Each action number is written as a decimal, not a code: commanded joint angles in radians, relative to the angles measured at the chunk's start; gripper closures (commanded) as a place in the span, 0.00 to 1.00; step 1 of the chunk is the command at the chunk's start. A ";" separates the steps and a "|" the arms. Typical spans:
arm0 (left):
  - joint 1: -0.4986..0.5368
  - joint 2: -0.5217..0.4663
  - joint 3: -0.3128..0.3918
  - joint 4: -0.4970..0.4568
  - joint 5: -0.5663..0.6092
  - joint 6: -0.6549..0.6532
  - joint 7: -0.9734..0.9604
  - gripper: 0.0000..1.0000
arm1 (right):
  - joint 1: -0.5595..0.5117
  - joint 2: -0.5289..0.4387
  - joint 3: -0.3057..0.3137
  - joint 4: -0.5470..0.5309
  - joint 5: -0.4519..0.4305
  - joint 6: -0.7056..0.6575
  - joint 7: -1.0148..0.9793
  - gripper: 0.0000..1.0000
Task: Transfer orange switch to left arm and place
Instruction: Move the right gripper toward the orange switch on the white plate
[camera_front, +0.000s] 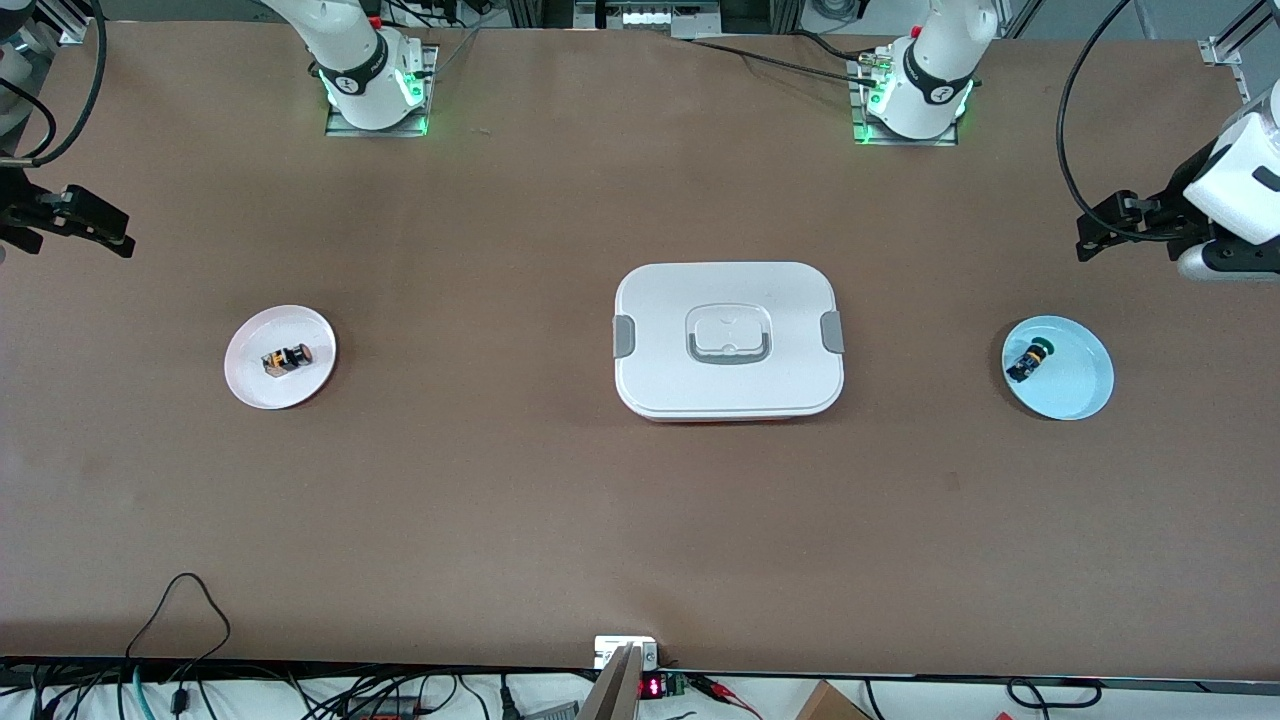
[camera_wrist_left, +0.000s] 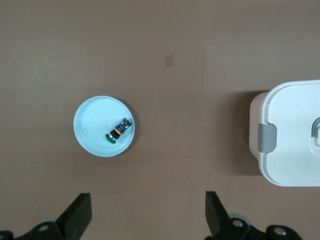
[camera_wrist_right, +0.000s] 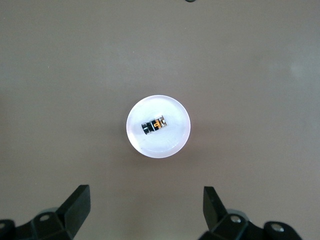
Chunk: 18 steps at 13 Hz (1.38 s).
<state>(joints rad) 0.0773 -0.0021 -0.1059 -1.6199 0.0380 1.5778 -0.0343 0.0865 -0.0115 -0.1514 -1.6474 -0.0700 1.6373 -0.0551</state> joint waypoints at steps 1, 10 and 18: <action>0.007 0.010 -0.003 0.026 -0.013 -0.010 0.024 0.00 | -0.001 0.002 -0.003 0.018 0.015 -0.025 -0.008 0.00; 0.004 0.013 -0.009 0.041 -0.006 -0.009 0.024 0.00 | -0.001 0.114 -0.003 0.028 0.015 -0.010 -0.002 0.00; -0.004 0.028 -0.012 0.064 -0.007 -0.009 0.022 0.00 | -0.004 0.211 -0.003 0.029 0.015 0.067 -0.011 0.00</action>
<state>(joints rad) 0.0735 0.0081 -0.1160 -1.6011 0.0379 1.5799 -0.0343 0.0838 0.1728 -0.1540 -1.6404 -0.0698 1.6998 -0.0550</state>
